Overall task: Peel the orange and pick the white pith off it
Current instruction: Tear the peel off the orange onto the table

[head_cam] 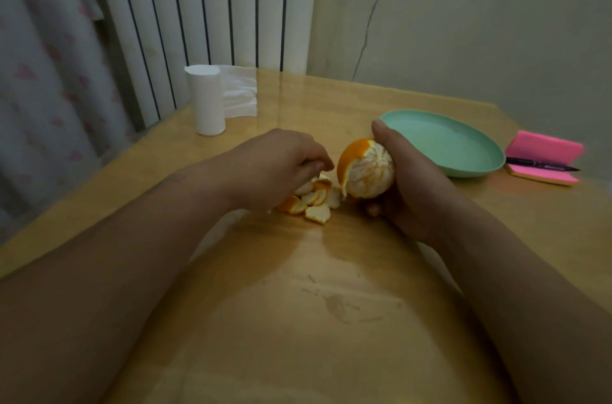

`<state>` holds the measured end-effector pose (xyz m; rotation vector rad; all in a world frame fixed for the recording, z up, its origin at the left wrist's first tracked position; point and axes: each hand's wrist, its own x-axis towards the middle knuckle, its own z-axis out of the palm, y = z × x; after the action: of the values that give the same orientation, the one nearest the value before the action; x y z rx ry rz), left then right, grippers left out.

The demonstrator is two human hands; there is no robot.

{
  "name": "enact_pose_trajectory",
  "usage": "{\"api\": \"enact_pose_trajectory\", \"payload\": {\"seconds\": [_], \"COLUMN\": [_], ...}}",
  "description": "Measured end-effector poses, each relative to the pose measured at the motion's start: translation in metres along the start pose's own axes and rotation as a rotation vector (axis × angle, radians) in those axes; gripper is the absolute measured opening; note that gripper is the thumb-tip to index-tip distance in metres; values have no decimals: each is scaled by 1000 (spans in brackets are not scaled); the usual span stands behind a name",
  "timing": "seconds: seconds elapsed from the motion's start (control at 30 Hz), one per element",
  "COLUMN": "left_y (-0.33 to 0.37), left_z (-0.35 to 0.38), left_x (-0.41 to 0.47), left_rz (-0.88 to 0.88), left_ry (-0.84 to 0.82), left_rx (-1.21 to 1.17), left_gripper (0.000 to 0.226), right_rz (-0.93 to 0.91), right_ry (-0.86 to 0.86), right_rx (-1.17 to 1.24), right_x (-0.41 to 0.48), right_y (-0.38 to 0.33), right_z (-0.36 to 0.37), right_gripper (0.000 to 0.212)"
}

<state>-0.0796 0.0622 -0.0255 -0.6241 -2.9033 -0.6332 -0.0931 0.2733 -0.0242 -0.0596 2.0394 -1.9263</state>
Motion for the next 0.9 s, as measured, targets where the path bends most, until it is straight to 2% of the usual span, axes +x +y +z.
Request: {"api": "enact_pose_trajectory", "payload": {"seconds": [0.07,0.2,0.3,0.5,0.63,0.77,0.9], "left_y": [1,3,5,16,18,22,18], "left_z": [1,1,1,8,8,14,17], "left_x": [-1,-2,-2,0,-1,-2,-2], "left_rz": [-9,-25,-21,-87,-51,12,90], "left_ry": [26,73,96,86,118,166,219], "left_rx": [-37,-64,-62,-338,-477,-399,-213], "left_gripper": [29,18,21,31,25,26,29], "right_rz": [14,33,41,6,-43,-27,-13], "right_ry": [12,7,-7,-81,-116,-126,-95], "right_rx": [-3,-1,5,66,49,94,133], "right_x": [-1,1,1,-3,-5,-8,-9], "right_y": [-1,0,0,-4,-4,-5,-5], "right_z": [0,0,0,0,-2,1,6], "right_gripper": [60,65,68,50,55,64,56]}}
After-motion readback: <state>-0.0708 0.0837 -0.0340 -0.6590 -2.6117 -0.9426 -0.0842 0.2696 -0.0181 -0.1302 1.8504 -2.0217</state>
